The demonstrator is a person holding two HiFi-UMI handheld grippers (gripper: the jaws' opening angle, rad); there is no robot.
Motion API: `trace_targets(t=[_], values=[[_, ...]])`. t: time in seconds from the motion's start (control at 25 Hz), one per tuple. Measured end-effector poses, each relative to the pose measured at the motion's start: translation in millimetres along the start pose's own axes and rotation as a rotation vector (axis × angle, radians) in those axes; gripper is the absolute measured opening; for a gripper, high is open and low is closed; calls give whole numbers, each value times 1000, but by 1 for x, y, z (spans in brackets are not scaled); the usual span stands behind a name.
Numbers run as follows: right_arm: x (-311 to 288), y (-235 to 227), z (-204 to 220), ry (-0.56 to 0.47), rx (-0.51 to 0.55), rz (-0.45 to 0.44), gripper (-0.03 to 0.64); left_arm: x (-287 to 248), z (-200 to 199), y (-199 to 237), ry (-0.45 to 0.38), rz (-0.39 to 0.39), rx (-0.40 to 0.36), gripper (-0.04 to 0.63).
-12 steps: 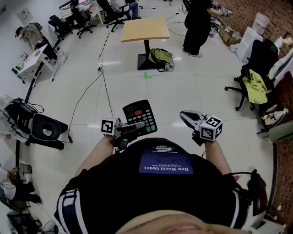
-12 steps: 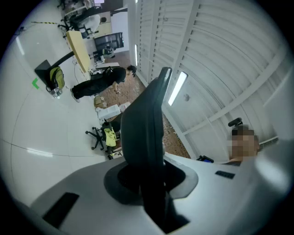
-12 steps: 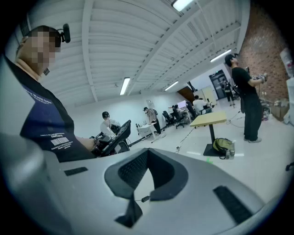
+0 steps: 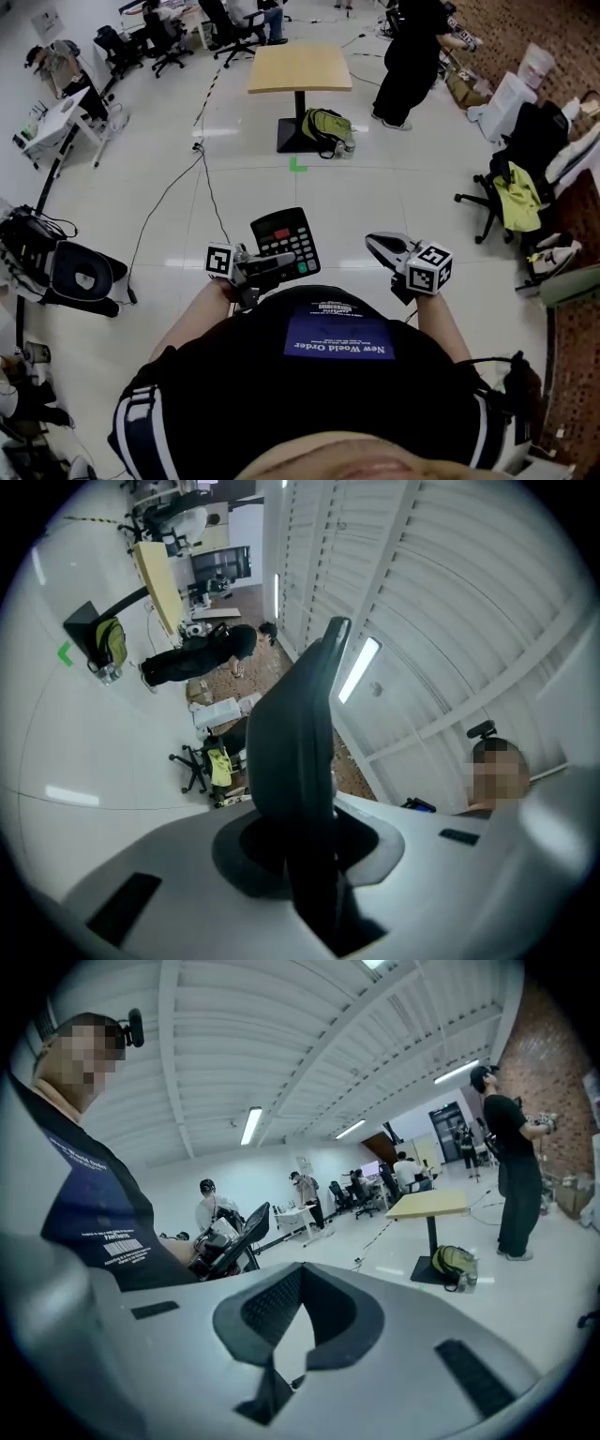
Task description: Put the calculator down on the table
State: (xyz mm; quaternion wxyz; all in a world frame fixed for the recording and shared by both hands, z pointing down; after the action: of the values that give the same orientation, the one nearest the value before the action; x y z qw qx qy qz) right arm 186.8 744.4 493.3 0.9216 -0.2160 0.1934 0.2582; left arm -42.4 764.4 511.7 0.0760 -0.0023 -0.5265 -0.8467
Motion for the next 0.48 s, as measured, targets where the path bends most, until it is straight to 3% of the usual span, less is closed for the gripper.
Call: trace_targets(t=[0.28, 0.48], values=[[-93, -12, -94, -34, 15, 25, -12, 103, -89, 12, 21, 18, -38, 87], [-159, -25, -136, -46, -4, 30, -12, 164, -137, 30, 46, 17, -40, 87]])
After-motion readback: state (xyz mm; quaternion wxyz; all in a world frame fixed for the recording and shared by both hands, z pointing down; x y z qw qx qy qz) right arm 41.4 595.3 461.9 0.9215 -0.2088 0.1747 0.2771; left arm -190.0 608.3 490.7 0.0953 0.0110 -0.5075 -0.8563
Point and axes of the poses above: the fingertips, and each gripper's own axes: x backward along the fingers, y to its left, z out of its underside, the point moved 4 cm from there along x, backward along the fingers, and after that the axes turned 14 degrees about y, right-handed, at the moved point
